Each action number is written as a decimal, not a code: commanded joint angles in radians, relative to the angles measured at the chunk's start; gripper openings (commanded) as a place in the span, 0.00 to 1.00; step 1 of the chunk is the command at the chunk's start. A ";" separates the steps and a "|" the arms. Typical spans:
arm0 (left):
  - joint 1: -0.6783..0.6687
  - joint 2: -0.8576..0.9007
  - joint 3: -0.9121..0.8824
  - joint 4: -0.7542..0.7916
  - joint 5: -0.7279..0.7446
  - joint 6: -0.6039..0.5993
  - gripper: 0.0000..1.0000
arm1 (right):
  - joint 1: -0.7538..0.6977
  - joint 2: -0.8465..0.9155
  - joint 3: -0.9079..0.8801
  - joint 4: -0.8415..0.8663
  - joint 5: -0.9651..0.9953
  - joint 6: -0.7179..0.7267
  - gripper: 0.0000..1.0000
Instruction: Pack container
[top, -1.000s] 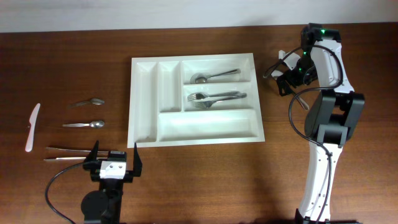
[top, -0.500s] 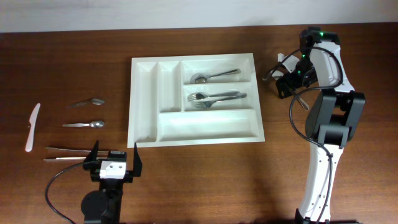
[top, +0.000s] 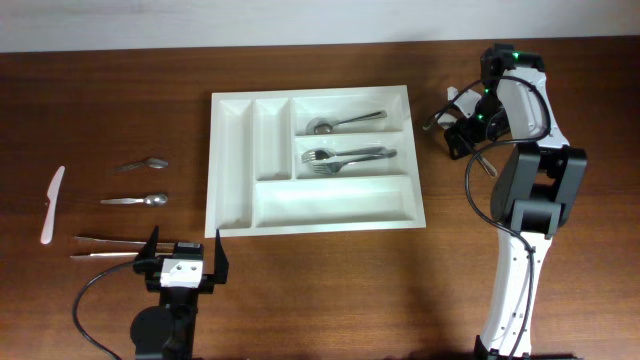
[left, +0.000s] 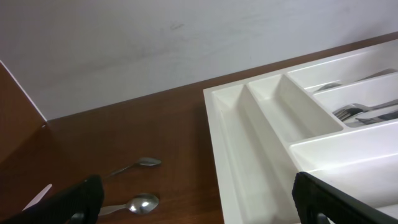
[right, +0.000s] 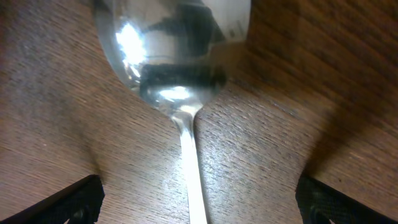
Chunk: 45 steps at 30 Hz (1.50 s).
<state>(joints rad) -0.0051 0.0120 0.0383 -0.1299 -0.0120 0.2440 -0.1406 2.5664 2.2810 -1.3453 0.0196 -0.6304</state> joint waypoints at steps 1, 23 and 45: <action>0.003 -0.004 -0.007 0.003 -0.003 0.012 0.99 | -0.003 0.027 -0.038 -0.008 0.019 0.018 1.00; 0.003 -0.004 -0.007 0.003 -0.003 0.012 0.99 | 0.006 0.027 -0.039 -0.004 0.020 0.037 0.95; 0.003 -0.004 -0.007 0.003 -0.003 0.012 0.99 | 0.016 0.027 -0.039 0.037 0.018 0.037 0.76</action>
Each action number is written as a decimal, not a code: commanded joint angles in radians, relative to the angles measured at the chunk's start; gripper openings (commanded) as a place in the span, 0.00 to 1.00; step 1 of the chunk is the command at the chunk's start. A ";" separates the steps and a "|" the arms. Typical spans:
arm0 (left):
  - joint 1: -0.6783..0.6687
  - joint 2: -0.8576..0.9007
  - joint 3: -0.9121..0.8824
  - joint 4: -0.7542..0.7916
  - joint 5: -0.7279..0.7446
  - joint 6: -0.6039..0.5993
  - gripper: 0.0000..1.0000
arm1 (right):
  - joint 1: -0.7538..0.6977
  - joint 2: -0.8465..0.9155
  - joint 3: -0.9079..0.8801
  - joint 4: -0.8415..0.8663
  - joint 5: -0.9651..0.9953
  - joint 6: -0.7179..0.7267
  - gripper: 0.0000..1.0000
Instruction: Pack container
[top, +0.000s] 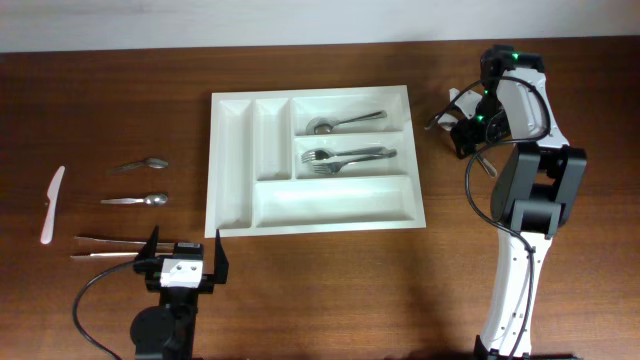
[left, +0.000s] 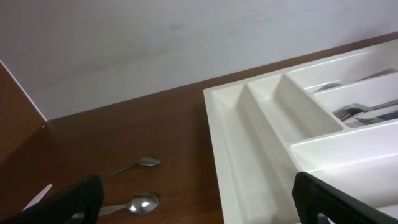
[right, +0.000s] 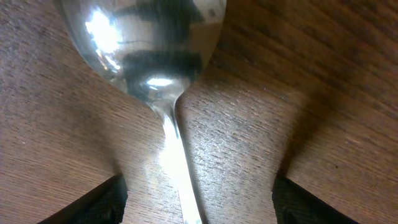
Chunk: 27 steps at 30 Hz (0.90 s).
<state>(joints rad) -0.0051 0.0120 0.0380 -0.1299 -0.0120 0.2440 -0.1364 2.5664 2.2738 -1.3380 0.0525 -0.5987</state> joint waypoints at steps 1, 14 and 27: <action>0.003 -0.004 -0.006 0.003 -0.003 0.012 0.99 | 0.015 0.027 -0.032 0.033 -0.015 0.005 0.76; 0.003 -0.004 -0.006 0.003 -0.003 0.012 0.99 | 0.037 0.027 -0.032 0.057 -0.014 0.005 0.62; 0.003 -0.004 -0.006 0.003 -0.003 0.012 0.99 | 0.037 0.027 -0.032 0.057 -0.014 0.010 0.30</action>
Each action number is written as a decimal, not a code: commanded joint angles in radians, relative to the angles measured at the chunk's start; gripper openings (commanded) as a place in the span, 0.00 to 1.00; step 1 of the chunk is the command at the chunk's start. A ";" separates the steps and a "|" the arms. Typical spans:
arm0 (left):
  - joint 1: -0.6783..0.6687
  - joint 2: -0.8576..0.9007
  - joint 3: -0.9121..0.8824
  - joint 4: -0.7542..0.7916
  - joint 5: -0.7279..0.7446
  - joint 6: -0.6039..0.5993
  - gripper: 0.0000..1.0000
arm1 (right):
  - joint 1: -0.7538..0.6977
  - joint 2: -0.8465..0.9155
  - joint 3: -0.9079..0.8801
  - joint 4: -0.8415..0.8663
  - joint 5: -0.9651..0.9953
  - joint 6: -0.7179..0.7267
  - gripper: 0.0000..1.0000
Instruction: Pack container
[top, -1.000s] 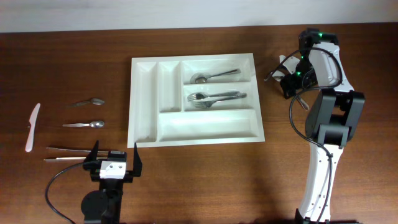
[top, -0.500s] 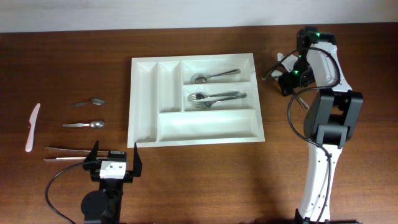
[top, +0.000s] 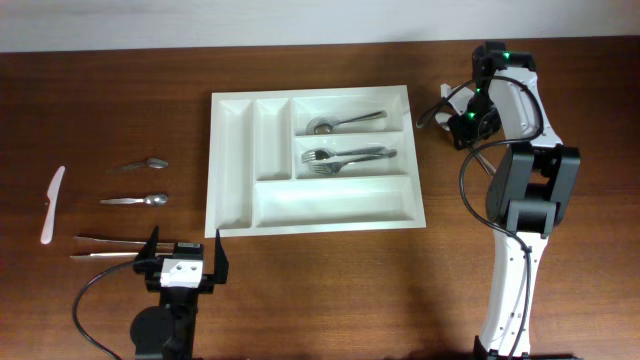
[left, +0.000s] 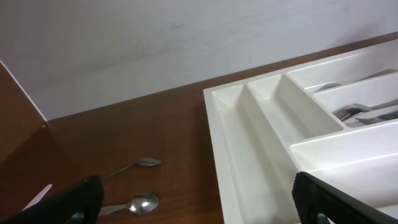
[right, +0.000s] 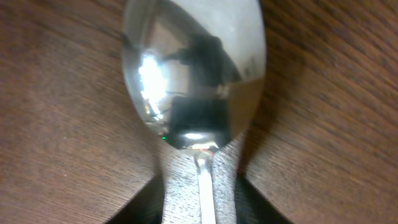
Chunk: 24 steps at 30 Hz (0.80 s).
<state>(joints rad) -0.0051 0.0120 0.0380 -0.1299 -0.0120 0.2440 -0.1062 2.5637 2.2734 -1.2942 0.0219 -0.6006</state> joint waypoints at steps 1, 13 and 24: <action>0.003 -0.004 -0.006 0.003 -0.003 0.012 0.99 | 0.008 0.029 -0.031 0.013 0.016 0.015 0.28; 0.003 -0.004 -0.006 0.003 -0.003 0.012 0.99 | 0.008 0.029 -0.031 0.030 0.013 0.060 0.04; 0.003 -0.004 -0.006 0.003 -0.003 0.012 0.99 | 0.008 0.027 0.052 0.015 0.013 0.238 0.04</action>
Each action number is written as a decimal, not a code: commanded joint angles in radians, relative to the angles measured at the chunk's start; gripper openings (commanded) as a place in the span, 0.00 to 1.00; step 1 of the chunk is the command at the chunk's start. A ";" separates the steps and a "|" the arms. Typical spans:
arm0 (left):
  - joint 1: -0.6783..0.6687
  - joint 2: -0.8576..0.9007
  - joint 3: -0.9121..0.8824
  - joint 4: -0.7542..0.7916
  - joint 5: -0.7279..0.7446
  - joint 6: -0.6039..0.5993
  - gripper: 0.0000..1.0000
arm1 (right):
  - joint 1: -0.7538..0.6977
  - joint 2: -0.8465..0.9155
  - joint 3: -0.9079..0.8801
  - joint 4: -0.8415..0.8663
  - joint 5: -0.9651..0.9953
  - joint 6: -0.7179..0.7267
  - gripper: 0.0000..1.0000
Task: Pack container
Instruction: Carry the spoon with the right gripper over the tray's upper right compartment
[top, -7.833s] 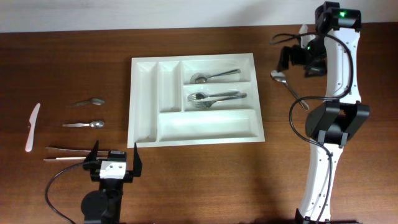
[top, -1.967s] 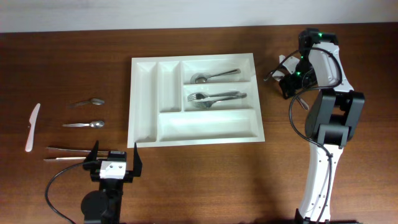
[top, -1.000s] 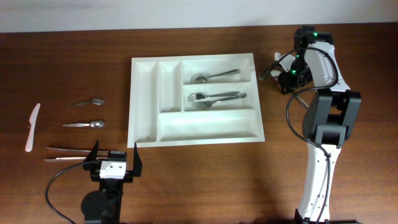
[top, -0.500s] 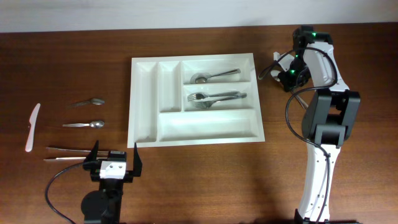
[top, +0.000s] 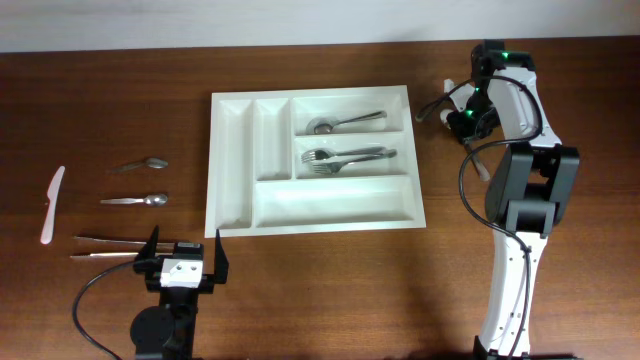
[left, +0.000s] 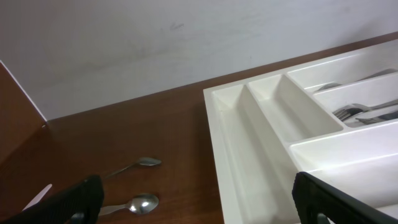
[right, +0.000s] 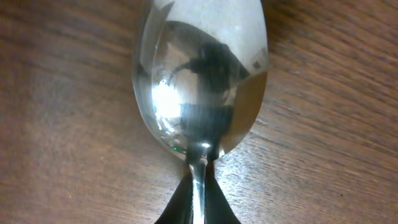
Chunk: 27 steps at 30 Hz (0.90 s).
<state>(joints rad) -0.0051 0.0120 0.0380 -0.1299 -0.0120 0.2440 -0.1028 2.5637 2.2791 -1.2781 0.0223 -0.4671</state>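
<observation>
The spoon (right: 202, 81) fills the right wrist view, bowl away from me over the wood. My right gripper (right: 198, 186) is shut on its thin handle, a dark finger pressed against each side. Overhead, that gripper (top: 468, 120) sits just right of the white cutlery tray (top: 330, 205). The tray holds one spoon (top: 345, 121) and some forks (top: 345, 156). My left gripper (top: 182, 262) rests open near the front edge, left of the tray (left: 273, 112), holding nothing.
Left of the tray lie two small spoons (top: 146, 162) (top: 135, 199), a white knife (top: 51, 205) and a pair of metal tongs (top: 105, 247). Both small spoons show in the left wrist view too (left: 134, 165) (left: 134, 204). The tray's narrow left compartments hold nothing.
The right fingers have come in from close beside the spoon's handle to pressing on it. The spoon's bowl stands nearly where it was. The left arm has not moved.
At first the right fingers stood wide apart on either side of the spoon lying on the table. They were then closer in, then almost at the handle, and now they pinch it. The left gripper stayed open and still.
</observation>
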 joint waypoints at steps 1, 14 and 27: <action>0.003 -0.004 -0.006 0.003 -0.003 0.012 0.99 | 0.005 0.026 0.067 -0.008 0.012 0.128 0.04; 0.003 -0.004 -0.006 0.003 -0.003 0.012 0.99 | 0.053 0.025 0.473 -0.116 -0.295 0.521 0.04; 0.003 -0.004 -0.006 0.003 -0.003 0.012 0.99 | 0.161 0.025 0.545 -0.066 -0.423 1.149 0.04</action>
<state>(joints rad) -0.0051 0.0120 0.0380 -0.1299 -0.0120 0.2440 0.0185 2.5908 2.8014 -1.3632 -0.3588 0.4240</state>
